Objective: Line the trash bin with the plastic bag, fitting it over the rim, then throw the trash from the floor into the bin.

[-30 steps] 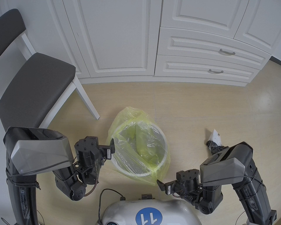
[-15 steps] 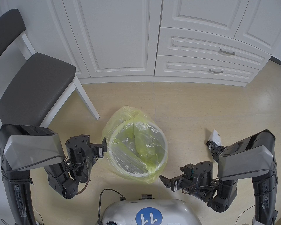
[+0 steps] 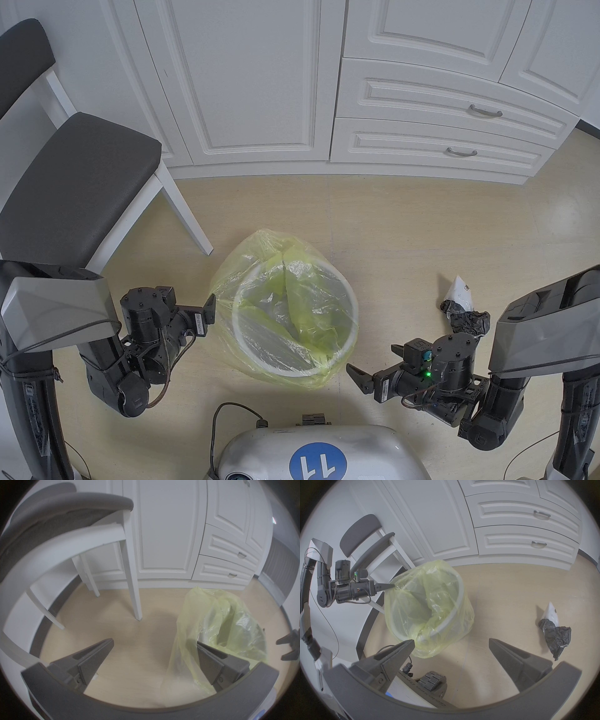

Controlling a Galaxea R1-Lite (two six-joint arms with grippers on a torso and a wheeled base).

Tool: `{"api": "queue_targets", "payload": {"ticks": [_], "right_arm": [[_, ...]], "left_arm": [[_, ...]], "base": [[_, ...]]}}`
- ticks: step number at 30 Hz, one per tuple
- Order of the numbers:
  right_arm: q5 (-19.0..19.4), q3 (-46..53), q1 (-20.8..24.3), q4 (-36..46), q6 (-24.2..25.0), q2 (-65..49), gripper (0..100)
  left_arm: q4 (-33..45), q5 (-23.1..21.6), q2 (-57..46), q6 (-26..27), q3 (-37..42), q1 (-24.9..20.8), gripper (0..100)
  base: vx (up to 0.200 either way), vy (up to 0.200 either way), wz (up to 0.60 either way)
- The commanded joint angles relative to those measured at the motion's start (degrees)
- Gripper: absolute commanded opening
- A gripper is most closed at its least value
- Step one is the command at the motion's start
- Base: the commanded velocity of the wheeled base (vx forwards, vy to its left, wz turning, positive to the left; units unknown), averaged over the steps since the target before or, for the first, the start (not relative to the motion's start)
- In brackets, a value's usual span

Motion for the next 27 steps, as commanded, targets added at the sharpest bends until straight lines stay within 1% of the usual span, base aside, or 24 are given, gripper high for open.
{"api": "queue_targets", "payload": {"ticks": [1,3,5,6,7,10,17,20,24,26,27], "right_arm": [[0.0,-0.2,-1.4,-1.0,-0.3,-1.7,100],[-0.1,-0.5,-1.7,-1.0,-0.3,-1.8,100],[0.0,-0.7,-2.5,-1.0,-0.4,-2.1,100],[0.0,-0.7,-2.5,-1.0,-0.4,-2.1,100],[-0.1,-1.2,-3.1,-1.0,-0.4,-2.1,100],[0.0,-1.4,-3.9,-1.0,-0.4,-2.0,100],[0.0,-2.1,-4.4,-1.0,-0.3,-1.5,100],[0.0,-2.3,-4.7,-1.0,-0.4,-1.4,100],[0.0,-3.4,-5.0,-1.0,-0.3,-0.7,100],[0.0,-3.5,-5.1,-1.0,-0.3,-0.5,100],[-0.1,-4.1,-5.7,-1.0,-0.2,-0.1,100]], "left_arm": [[-0.1,-5.8,1.6,-4.9,0.7,1.7,100],[-0.4,-9.3,1.9,-7.2,0.6,2.4,100],[-0.5,-14.3,3.2,-11.0,0.4,3.7,100],[-0.5,-14.3,3.2,-11.0,0.4,3.7,100],[-0.6,-15.9,4.8,-13.7,-0.3,4.4,100],[-0.6,-16.1,6.5,-15.5,-1.7,5.5,100],[-0.5,-17.1,8.6,-15.5,-2.6,7.2,100],[-0.5,-17.2,9.2,-15.6,-2.8,7.2,100],[-0.6,-16.8,13.9,-17.0,-4.7,4.1,100],[-0.6,-16.6,14.2,-17.5,-5.1,3.7,100],[-0.6,-15.7,14.5,-19.4,-6.4,3.1,100]], "base": [[0.0,0.0,0.0],[0.0,0.0,0.0],[0.0,0.0,0.0],[0.0,0.0,0.0],[0.0,0.0,0.0],[0.0,0.0,0.0],[0.0,0.0,0.0],[0.0,0.0,0.0],[0.0,0.0,0.0],[0.0,0.0,0.0],[0.0,0.0,0.0]]}}
